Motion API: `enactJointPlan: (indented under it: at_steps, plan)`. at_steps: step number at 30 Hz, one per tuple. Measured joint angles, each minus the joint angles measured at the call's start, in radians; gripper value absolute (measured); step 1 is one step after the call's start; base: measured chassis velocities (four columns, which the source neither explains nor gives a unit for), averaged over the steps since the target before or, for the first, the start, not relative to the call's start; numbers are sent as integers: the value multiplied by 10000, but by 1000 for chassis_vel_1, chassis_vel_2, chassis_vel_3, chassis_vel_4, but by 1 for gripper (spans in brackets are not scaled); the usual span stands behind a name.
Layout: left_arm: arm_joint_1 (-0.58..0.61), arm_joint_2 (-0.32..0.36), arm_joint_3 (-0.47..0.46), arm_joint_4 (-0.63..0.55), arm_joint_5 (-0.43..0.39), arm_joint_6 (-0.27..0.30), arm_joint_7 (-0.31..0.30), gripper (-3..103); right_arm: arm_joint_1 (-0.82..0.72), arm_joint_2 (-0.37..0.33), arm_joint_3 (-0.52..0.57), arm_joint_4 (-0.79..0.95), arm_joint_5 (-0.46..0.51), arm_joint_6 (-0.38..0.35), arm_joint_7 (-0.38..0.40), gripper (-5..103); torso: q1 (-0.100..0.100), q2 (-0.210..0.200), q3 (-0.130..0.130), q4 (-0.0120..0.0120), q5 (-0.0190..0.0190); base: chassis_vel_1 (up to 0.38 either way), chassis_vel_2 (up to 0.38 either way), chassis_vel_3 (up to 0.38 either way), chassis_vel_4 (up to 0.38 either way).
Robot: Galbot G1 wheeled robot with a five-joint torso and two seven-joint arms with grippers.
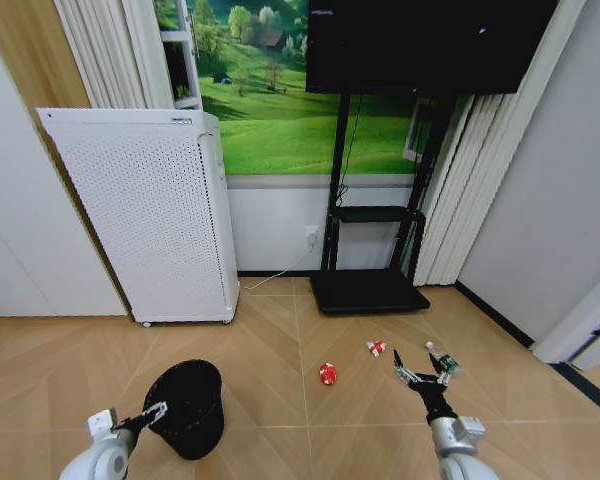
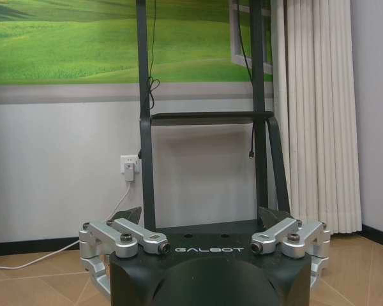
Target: Pick up the trash bin and place the garbage on the floor into it.
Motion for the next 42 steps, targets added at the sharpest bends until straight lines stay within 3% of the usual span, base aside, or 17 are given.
enactJointPlan:
  at_steps: [13,16,24,25,28,30,32,37,40,42]
  plan:
    - [-201,-129,240,293,-17,-14,-27,101,25,98,-6,-142,-45,126,4,100,1,1,2,0,1,0,0,0,0]
    - [-148,-199,242,290,-60,-56,-155,96,47,65,5,-178,-35,126,8,100,0,2,1,0,5,0,0,0,0]
    - [-166,-279,236,301,-418,-60,-287,64,86,47,-17,-178,2,132,9,100,0,3,2,0,0,0,0,0,0]
    - [-166,-279,236,301,-418,-60,-287,64,86,47,-17,-178,2,132,9,100,0,3,2,0,0,0,0,0,0]
    - [-160,-279,224,292,-453,-53,-305,47,118,15,-12,-200,30,155,8,100,1,3,2,0,-1,0,0,0,0]
    - [-149,-278,216,278,-460,-51,-305,47,114,15,-10,-206,33,163,6,100,1,3,3,-1,-1,0,0,0,0]
    - [-122,-271,192,242,-477,-34,-305,32,79,14,-10,-230,35,203,-9,100,0,3,3,0,-3,0,0,0,0]
    - [-110,-249,173,216,-500,-2,-290,20,77,32,-13,-250,36,227,-14,100,1,2,3,0,-3,0,0,0,0]
    - [-104,-228,163,93,-599,8,-266,5,98,41,-20,-254,37,229,-16,100,1,2,3,-1,-2,0,0,0,0]
    - [-105,-226,163,73,-614,9,-265,4,101,40,-20,-258,38,229,-16,100,1,3,4,-1,-1,0,0,0,0]
